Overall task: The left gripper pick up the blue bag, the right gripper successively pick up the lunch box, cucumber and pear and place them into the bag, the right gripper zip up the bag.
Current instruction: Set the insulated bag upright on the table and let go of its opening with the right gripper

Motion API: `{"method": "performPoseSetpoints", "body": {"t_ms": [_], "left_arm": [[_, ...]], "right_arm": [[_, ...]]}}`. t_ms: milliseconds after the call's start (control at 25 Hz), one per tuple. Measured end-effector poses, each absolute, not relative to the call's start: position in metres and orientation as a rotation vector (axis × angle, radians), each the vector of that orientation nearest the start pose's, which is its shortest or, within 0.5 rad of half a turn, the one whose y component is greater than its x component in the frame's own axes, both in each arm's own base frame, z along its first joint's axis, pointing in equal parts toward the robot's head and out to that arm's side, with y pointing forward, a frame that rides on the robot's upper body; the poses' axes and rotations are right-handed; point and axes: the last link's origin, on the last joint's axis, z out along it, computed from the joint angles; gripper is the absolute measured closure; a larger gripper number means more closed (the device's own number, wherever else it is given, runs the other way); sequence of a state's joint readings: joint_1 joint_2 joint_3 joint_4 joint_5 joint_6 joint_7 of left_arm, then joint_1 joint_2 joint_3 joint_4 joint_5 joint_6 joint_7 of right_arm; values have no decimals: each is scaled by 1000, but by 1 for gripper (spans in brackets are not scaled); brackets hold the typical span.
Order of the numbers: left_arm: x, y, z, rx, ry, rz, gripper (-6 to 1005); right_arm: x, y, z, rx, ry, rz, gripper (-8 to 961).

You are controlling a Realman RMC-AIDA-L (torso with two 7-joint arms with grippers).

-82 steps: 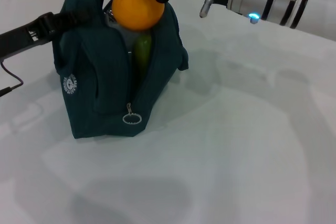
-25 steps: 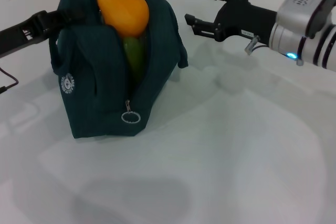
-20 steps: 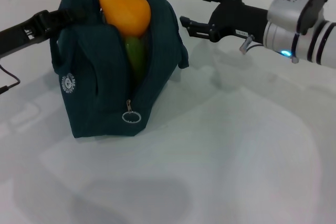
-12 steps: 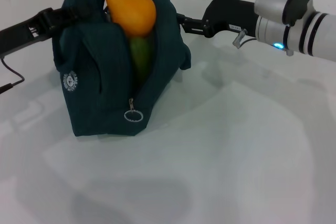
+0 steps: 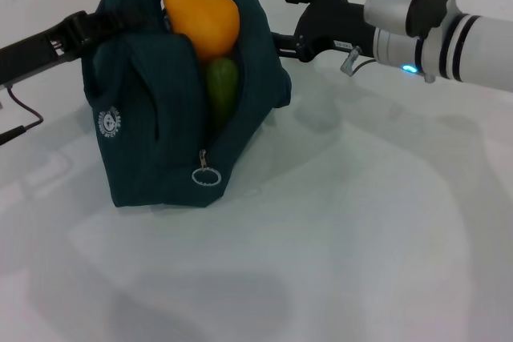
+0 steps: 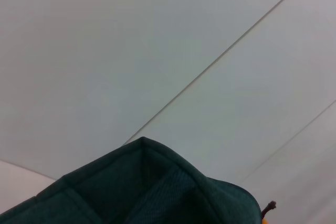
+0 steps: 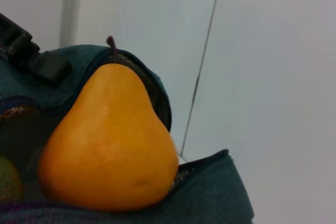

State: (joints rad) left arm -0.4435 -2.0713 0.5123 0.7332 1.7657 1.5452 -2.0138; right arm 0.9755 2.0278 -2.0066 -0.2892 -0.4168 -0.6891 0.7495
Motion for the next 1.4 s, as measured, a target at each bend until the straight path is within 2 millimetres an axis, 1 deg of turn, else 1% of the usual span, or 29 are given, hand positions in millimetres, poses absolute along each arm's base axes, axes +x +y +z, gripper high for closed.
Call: {"method": "performPoseSetpoints", "body": {"t_ms": [280, 360, 600, 800, 1040, 1400], "left_arm": [[-281, 337, 64, -2126, -1406, -1218, 898], [-280, 337, 64, -2126, -1406, -1219, 898], [-280, 337, 64, -2126, -1406, -1220, 898], [-280, 337, 64, -2126, -1405, -1221, 898], [-282, 336, 63, -2118, -1416, -1228, 897], [-286, 337, 63, -2096, -1424, -1221, 897]], "right_arm": [[130, 440, -96, -2504, 65, 485, 191], [130, 441, -95, -2500, 55, 480, 403], [125, 442, -96, -2497, 24, 479, 611], [122, 441, -96, -2494, 12, 493, 832], [122, 441, -95, -2491, 6, 492, 954], [128, 438, -95, -2482, 6, 495, 953]]}}
